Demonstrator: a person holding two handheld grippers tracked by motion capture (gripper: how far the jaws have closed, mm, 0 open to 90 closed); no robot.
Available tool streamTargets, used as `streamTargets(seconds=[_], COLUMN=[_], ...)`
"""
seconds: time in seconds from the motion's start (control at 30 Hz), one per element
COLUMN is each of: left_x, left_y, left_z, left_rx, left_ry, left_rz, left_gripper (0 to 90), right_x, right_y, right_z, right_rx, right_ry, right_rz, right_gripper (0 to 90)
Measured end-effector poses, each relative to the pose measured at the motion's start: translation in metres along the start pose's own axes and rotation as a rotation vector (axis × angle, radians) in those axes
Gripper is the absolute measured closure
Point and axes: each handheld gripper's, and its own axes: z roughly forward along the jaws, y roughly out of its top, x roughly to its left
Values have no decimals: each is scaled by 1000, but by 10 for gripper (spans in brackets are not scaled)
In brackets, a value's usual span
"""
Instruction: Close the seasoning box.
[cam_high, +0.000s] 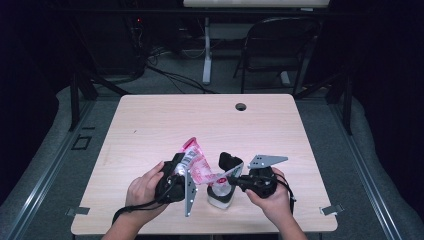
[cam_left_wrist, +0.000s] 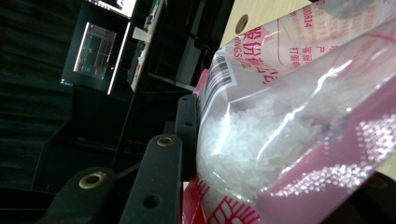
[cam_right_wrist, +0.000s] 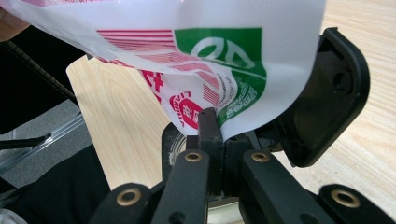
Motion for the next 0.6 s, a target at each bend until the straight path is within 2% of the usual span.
streamTargets(seconds=[0.27,0.6], left_x=[0,0], left_y=[1,2], left_z=[-1,-1], left_rx=[-1,-4], left_ry=[8,13], left_rz=[15,13], left_gripper=[762,763], right_x=[0,0], right_y=[0,0], right_z=[0,0], right_rx=[2,-2], right_ry=[-1,-1], right_rz=[-1,1], right_gripper=[900,900])
